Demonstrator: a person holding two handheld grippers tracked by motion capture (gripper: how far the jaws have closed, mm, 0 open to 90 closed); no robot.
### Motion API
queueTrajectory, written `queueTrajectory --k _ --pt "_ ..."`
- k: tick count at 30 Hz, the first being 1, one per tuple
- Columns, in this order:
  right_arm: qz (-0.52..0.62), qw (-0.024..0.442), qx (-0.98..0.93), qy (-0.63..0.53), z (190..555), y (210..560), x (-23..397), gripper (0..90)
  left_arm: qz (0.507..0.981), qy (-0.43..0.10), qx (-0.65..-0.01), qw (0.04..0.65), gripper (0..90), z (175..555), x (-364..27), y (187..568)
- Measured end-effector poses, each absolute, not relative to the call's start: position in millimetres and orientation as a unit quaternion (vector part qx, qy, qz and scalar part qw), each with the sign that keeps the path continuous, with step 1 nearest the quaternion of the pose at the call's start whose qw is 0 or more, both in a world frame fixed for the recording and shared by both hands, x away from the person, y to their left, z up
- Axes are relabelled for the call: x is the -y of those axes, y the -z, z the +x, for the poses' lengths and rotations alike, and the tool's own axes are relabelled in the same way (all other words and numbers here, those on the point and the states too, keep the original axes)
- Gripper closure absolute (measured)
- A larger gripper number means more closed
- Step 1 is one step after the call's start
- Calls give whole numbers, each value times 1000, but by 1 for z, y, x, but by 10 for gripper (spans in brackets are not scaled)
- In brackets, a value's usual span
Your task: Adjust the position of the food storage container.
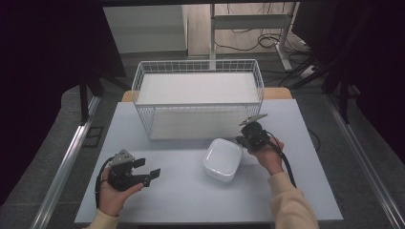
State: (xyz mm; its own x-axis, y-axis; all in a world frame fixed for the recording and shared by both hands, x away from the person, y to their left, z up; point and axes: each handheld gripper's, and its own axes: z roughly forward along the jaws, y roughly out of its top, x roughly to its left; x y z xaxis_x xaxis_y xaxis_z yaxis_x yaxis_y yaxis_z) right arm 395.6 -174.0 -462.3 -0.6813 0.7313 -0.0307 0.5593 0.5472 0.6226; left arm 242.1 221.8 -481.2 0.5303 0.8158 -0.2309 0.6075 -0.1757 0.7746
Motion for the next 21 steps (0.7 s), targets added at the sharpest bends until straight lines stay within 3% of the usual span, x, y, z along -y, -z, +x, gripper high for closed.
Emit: queueTrajectory --k 9,21 --pt "334 154 -886 -282 401 469 158 896 760 -117 -468 436 233 242 -220 482" --pt "289 130 -903 -290 389 470 134 896 760 -117 -467 436 233 241 -220 482"
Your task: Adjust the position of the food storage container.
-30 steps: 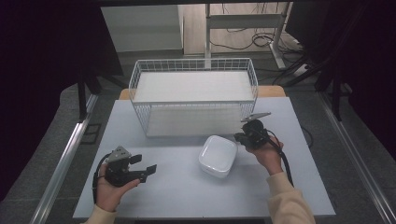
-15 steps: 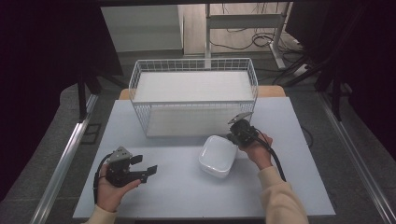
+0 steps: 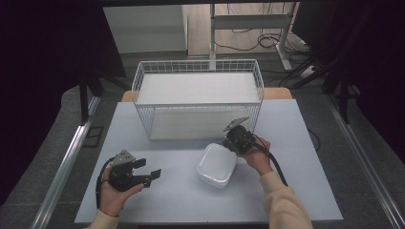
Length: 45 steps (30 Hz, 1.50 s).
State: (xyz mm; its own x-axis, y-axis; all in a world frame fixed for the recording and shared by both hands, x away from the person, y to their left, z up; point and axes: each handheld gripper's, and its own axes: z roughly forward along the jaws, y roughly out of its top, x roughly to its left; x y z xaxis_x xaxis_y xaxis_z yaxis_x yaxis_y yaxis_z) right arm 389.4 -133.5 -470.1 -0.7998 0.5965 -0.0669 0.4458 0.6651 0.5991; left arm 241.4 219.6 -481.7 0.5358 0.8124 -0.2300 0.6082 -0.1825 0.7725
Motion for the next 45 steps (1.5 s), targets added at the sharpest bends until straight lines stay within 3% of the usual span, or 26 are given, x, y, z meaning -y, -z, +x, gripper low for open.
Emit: queueTrajectory --k 20,25,30,45 --pt "265 108 -910 -299 375 471 108 897 763 -115 -466 434 231 242 -220 483" --pt "277 140 -891 -331 362 447 123 897 756 -117 -471 439 231 240 -223 481" --pt "307 139 -874 -350 344 436 147 897 756 -117 -472 437 231 241 -223 482" --pt "396 116 -851 -323 296 471 198 897 748 -103 -474 452 232 239 -225 481"
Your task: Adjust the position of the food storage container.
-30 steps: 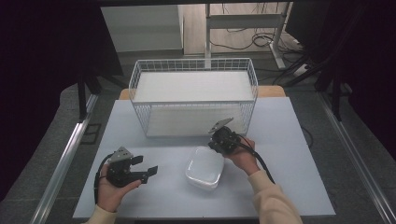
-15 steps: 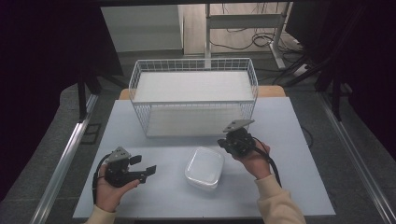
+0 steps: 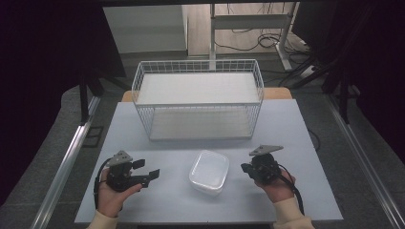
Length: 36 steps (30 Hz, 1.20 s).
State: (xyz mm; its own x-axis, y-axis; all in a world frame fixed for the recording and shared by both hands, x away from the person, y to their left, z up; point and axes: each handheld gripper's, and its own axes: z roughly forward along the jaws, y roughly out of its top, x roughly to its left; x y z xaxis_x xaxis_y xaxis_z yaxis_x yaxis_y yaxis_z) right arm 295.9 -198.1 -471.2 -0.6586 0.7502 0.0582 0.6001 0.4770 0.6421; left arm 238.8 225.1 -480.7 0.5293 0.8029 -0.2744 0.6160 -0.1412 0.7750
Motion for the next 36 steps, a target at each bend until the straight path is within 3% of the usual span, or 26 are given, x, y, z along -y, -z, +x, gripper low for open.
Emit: queueTrajectory --k 12,36 --pt "377 92 -867 -312 297 484 172 897 756 -110 -467 445 232 238 -219 481" --pt "373 95 -868 -313 303 487 148 898 757 -111 -469 441 232 239 -220 482"
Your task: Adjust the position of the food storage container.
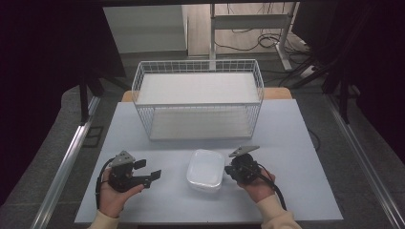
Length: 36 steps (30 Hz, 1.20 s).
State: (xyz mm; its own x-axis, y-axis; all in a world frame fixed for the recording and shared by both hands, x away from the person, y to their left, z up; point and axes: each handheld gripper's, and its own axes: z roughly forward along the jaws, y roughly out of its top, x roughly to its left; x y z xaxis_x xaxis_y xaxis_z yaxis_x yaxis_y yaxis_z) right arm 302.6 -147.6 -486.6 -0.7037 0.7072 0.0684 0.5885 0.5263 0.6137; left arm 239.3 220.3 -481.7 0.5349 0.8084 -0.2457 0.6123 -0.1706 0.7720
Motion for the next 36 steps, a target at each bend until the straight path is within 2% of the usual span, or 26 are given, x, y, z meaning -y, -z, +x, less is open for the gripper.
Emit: queueTrajectory --k 24,34,35,36 --pt "353 102 -874 -318 317 491 130 898 757 -109 -471 440 232 241 -221 483" --pt "362 118 -849 -366 305 466 157 896 740 -102 -483 457 227 239 -227 478" --pt "363 117 -845 -375 303 463 163 885 738 -100 -486 458 227 238 -228 477" --pt "370 115 -834 -393 298 459 175 697 736 -99 -487 461 226 238 -228 476"
